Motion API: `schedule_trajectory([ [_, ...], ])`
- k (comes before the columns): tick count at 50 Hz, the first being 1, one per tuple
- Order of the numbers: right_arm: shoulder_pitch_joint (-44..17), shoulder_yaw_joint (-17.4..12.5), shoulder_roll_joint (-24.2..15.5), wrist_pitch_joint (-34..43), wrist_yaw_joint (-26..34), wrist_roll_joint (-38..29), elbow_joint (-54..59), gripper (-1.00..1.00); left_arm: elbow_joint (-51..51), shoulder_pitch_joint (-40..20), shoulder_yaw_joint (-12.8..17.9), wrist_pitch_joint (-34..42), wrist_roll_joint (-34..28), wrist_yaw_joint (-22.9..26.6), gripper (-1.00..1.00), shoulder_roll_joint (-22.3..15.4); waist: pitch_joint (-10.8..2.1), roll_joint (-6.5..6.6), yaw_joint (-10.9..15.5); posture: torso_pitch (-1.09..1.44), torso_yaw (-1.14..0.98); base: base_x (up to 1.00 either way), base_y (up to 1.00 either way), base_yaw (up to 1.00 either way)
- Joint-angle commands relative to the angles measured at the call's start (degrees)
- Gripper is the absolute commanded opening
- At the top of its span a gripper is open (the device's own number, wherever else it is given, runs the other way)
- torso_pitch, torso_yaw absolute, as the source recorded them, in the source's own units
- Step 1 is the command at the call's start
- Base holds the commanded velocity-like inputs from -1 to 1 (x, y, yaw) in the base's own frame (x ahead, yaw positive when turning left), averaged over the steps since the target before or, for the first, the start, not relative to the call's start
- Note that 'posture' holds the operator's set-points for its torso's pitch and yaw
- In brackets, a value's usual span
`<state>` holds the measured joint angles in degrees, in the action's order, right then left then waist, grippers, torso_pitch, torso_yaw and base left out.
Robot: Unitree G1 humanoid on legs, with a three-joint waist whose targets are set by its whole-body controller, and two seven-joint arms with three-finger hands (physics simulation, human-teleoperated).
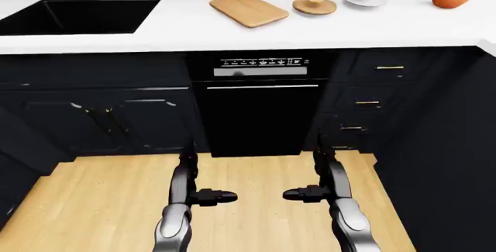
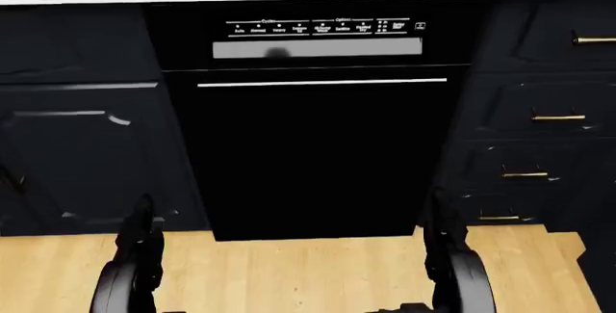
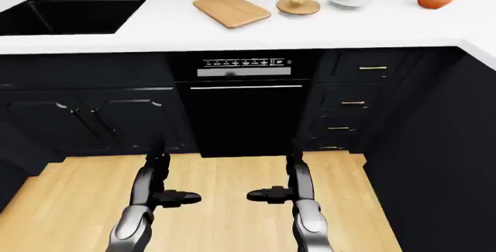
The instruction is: Place all breads on the cutting board.
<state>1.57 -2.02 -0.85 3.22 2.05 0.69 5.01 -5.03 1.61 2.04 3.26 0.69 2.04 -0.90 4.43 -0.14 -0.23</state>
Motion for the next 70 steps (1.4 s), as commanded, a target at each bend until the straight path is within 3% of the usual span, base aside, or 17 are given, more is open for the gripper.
schedule_trajectory([
  [1, -2.83, -0.58, -0.35, -3.50, -0.13, 0.53, -3.04, 1.00, 4.68, -2.11, 0.39, -3.17, 1.21, 0.55, 1.00, -0.18, -0.05, -0.45, -0.12, 0.00, 0.00, 0.00, 0.00, 0.00],
  [3, -3.00, -0.52, -0.52, -3.92, -0.14, 0.24, -2.34, 1.00, 4.76, -2.11, 0.45, -2.97, 1.35, 0.46, 1.00, -0.21, -3.54, -0.04, 0.46, 0.00, 0.00, 0.00, 0.00, 0.00],
  [4, -3.02, -0.66, -0.54, -4.32, 0.06, 0.51, -1.83, 1.00, 4.60, -1.86, 0.38, -3.27, 1.55, 0.76, 1.00, -0.20, -3.01, -0.03, 0.46, 0.00, 0.00, 0.00, 0.00, 0.00],
  [5, -3.00, -0.59, -0.55, -4.60, 0.03, 0.34, -1.54, 1.00, 4.88, -1.81, 0.25, -3.05, 1.37, 0.69, 1.00, -0.19, -0.98, -0.35, 0.39, 0.00, 0.00, 0.00, 0.00, 0.00],
  [7, -3.03, -0.70, -0.55, -4.24, -0.14, 0.36, -1.87, 1.00, 5.52, -1.58, 0.22, -2.58, 1.54, 0.75, 1.00, -0.14, -3.99, -0.44, 0.44, 0.00, 0.00, 0.00, 0.00, 0.00],
  [8, -2.79, -0.66, -0.49, -3.40, -0.34, 0.37, -2.96, 1.00, 5.02, -1.67, 0.29, -3.05, 1.67, 0.81, 1.00, -0.12, -4.30, -0.43, 0.48, 0.00, 0.00, 0.00, 0.00, 0.00],
  [16, -3.63, -1.39, -0.76, -0.23, -1.61, 0.51, -5.48, 1.00, 8.80, -0.87, 0.00, 0.45, 2.69, 0.85, 1.00, 0.08, -4.70, -0.28, 0.51, 0.00, 0.00, 0.00, 0.00, 0.00],
  [23, -5.58, -2.77, -2.55, 13.52, -2.30, -0.97, -18.69, 1.00, 17.61, -4.11, 1.20, 11.54, 3.29, 0.16, 1.00, -1.07, -5.25, -0.34, 0.63, 0.00, 0.00, 0.00, 0.00, 0.00],
  [32, -11.47, -3.56, -3.34, 26.71, -1.46, 0.10, -25.97, 1.00, 23.56, -10.86, 2.79, 23.31, 4.55, -0.95, 1.00, -2.29, -5.36, -0.36, 0.56, 0.00, 0.00, 0.00, 0.00, 0.00],
  [36, -17.02, -6.10, -4.28, 35.72, -3.42, 2.58, -29.51, 1.00, 26.38, -15.86, 4.18, 30.05, 5.62, -1.74, 1.00, -3.79, -5.24, -0.25, 0.61, 0.00, 0.00, 0.00, 0.00, 0.00],
  [42, -20.32, -6.93, -6.41, 42.71, -2.79, 5.68, -33.39, 1.00, 26.16, -21.89, 5.72, 34.75, 7.26, -3.08, 1.00, -5.54, -4.84, -0.33, 0.69, 0.00, 0.00, 0.00, 0.00, 0.00],
  [49, -28.09, -8.19, -9.59, 44.34, -2.93, 5.97, -27.04, 1.00, 24.38, -32.25, 6.73, 41.87, 9.59, -5.51, 1.00, -8.73, -4.74, -0.31, 0.52, 0.00, 0.00, 0.00, 0.00, 0.00],
  [52, -31.87, -8.75, -10.74, 53.44, -4.41, 7.33, -33.13, 1.00, 23.69, -36.48, 7.67, 44.77, 10.98, -5.92, 1.00, -10.38, -4.57, -0.42, 0.73, 0.00, 0.00, 0.00, 0.00, 0.00],
  [61, -40.07, -8.36, -14.35, 57.84, -4.30, 6.94, -30.71, 1.00, 20.95, -43.96, 9.03, 48.70, 13.73, -7.51, 1.00, -14.21, -4.05, -0.21, 0.63, 0.00, 0.00, 0.00, 0.00, 0.00],
  [62, -40.45, -8.33, -14.41, 58.19, -4.18, 6.90, -30.73, 1.00, 20.39, -44.31, 8.97, 48.34, 13.78, -7.57, 1.00, -14.42, -5.19, -0.01, 0.50, 0.00, 0.00, 0.06, 0.00, 0.00],
  [64, -40.87, -8.52, -14.59, 58.43, -3.87, 6.89, -30.50, 1.00, 20.14, -45.19, 9.14, 48.73, 14.26, -7.96, 1.00, -14.66, -4.09, 0.18, 0.43, 0.00, 0.00, 0.09, 0.00, 0.00],
  [70, -41.82, -9.56, -14.87, 59.20, -3.95, 8.28, -30.34, 1.00, 19.45, -46.40, 8.68, 48.89, 15.32, -8.97, 1.00, -14.62, -3.14, -0.52, 0.39, 0.00, 0.00, 0.15, 0.00, 0.00],
])
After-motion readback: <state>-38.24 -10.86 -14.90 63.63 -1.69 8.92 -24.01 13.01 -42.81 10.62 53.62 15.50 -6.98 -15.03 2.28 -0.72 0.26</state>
